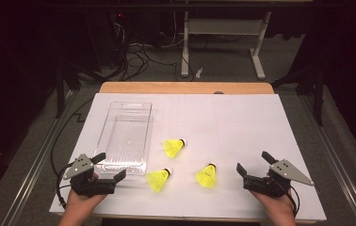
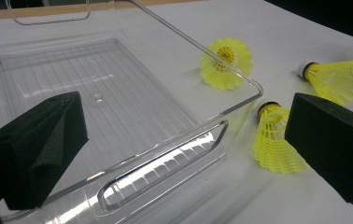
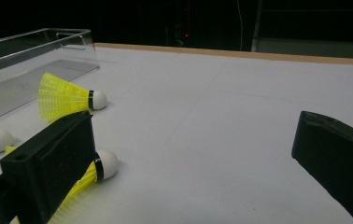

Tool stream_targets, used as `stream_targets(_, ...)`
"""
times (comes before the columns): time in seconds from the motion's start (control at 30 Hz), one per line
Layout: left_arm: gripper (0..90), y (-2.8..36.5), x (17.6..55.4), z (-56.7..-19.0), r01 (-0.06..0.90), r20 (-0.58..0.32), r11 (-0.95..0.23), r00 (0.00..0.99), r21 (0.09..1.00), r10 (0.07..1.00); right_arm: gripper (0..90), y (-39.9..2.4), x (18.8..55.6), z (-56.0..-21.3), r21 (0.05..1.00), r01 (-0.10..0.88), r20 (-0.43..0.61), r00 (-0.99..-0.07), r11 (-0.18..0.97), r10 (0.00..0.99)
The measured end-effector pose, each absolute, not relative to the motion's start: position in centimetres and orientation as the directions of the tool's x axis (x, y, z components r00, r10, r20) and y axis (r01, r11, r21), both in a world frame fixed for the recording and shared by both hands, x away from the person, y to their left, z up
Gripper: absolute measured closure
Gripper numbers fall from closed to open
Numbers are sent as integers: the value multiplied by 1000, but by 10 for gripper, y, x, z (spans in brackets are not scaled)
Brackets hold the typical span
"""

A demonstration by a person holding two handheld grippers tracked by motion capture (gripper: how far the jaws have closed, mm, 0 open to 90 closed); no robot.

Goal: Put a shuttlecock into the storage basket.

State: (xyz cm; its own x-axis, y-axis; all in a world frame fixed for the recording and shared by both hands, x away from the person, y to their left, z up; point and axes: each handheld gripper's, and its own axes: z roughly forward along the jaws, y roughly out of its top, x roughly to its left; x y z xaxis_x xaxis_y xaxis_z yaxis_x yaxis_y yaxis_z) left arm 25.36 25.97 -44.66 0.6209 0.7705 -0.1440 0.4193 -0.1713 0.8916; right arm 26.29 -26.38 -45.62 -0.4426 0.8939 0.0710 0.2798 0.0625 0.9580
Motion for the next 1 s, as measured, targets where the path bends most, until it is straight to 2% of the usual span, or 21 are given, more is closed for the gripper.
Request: stream_targets(1.0, 1, 262, 253, -446, 413, -153, -161, 627, 896, 764, 2, -262, 264, -459, 963, 263, 60, -445, 66, 894)
